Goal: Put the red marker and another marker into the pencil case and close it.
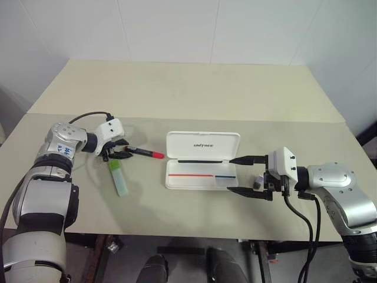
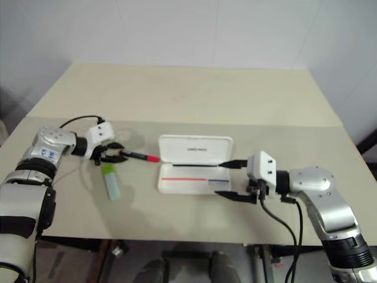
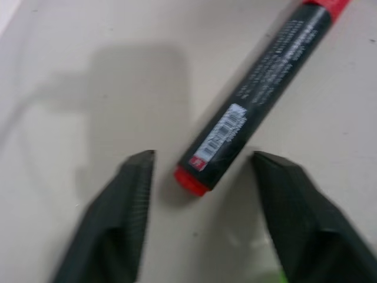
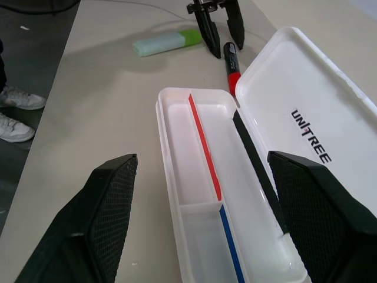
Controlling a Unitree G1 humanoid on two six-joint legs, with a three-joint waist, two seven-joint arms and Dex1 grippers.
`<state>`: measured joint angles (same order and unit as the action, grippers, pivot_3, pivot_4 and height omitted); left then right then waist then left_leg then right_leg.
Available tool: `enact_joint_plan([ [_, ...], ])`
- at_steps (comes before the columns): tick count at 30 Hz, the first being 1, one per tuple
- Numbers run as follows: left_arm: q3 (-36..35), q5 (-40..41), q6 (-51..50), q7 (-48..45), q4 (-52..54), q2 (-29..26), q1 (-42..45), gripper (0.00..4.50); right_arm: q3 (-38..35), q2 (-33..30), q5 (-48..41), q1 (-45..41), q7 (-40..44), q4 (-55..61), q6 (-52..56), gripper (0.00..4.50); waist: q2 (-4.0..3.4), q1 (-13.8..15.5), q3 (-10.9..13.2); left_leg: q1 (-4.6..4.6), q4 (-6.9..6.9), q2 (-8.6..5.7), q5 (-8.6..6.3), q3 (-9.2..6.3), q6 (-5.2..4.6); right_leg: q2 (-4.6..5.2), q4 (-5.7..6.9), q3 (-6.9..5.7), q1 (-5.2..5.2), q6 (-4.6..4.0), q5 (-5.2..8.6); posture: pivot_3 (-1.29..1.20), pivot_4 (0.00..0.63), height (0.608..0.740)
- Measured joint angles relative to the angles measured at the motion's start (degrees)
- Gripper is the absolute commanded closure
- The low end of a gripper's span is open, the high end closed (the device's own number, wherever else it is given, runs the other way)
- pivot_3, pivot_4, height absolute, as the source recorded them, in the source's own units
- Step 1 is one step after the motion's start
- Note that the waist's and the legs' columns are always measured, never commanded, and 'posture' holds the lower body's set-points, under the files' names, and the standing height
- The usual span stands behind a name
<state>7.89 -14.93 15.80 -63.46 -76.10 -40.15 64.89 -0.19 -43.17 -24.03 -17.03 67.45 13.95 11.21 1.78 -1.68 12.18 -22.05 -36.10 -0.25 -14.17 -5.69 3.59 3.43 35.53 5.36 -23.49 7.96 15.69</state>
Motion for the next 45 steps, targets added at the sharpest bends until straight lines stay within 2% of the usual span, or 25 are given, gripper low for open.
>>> enact_joint_plan([
  [3, -0.1, 0.0, -0.5, 0.4, 0.0, 0.7, 0.0, 3.83, 0.0, 0.1, 0.0, 0.0, 0.0, 0.0, 0.0, 0.00, 0.00, 0.1, 0.0, 0.00, 0.00, 0.01, 0.11, 0.00, -0.05, 0.00, 0.00, -0.01, 0.02, -0.04, -0.05, 0.00, 0.150, 0.740],
  [10, -1.6, 0.9, -1.9, 1.0, -0.1, 0.8, 0.0, 3.86, 0.0, 0.1, 0.0, 0.0, 0.1, -0.1, -0.1, 0.00, 0.01, 0.0, 0.0, -0.08, 0.01, 0.01, 0.14, 0.01, -0.03, 0.02, -0.03, -0.01, -0.01, 0.02, -0.09, 0.00, 0.150, 0.740],
  [14, -4.8, 3.5, -3.4, -0.6, -0.1, 0.6, 0.7, 3.86, -0.7, 0.1, -0.9, 0.8, 0.7, -0.1, -0.4, 0.00, 0.02, 0.0, 0.0, -0.16, 0.07, 0.01, 0.07, 0.01, 0.05, 0.02, -0.02, -0.02, -0.11, 0.05, -0.09, 0.00, 0.150, 0.740],
  [22, -9.3, 8.4, -4.5, -7.4, 4.1, -3.0, 7.7, 3.86, -4.2, -0.5, -4.3, 1.7, 5.0, -4.4, -2.3, 0.00, 0.10, -0.1, 0.1, -0.26, 0.13, 0.00, -0.07, 0.01, 0.10, 0.04, -0.12, -0.03, -0.15, 0.15, 0.00, 0.00, 0.150, 0.740],
  [28, -10.0, 12.7, -6.3, -14.2, 12.3, -2.5, 11.4, 3.86, -5.4, -0.1, -6.5, -2.1, 8.8, -14.2, -3.5, 0.00, 0.11, -0.1, 0.1, -0.24, 0.08, 0.01, -0.08, 0.02, 0.10, 0.04, -0.09, -0.03, -0.13, 0.14, 0.00, 0.00, 0.150, 0.740],
  [34, -8.5, 15.8, -10.7, -16.4, 24.7, 2.5, 12.4, 3.86, -5.4, -0.5, -5.0, -7.6, 14.7, -27.7, -8.0, 0.00, 0.08, -0.1, 0.1, -0.25, 0.06, 0.00, -0.08, 0.02, 0.10, 0.06, -0.07, -0.01, -0.14, 0.15, 0.01, 0.00, 0.150, 0.740],
  [38, -4.8, 16.3, -19.3, -16.6, 37.6, 5.6, 10.2, 3.86, -5.3, -0.6, -2.8, -10.7, 15.6, -32.6, -10.4, 0.00, 0.00, -0.3, 0.2, -0.22, 0.10, 0.00, -0.08, 0.03, 0.10, 0.05, -0.03, 0.02, -0.14, 0.17, 0.06, 0.00, 0.150, 0.740],
  [45, 1.6, 18.0, -38.2, -15.0, 54.4, 10.5, 0.7, 3.86, -5.3, -0.3, -1.9, -9.0, 15.0, -31.7, -11.2, 0.00, -0.02, -1.2, 0.2, -0.22, 0.03, 0.00, -0.08, 0.00, 0.10, 0.04, 0.09, 0.05, -0.16, 0.17, 0.12, 0.00, 0.150, 0.740],
])
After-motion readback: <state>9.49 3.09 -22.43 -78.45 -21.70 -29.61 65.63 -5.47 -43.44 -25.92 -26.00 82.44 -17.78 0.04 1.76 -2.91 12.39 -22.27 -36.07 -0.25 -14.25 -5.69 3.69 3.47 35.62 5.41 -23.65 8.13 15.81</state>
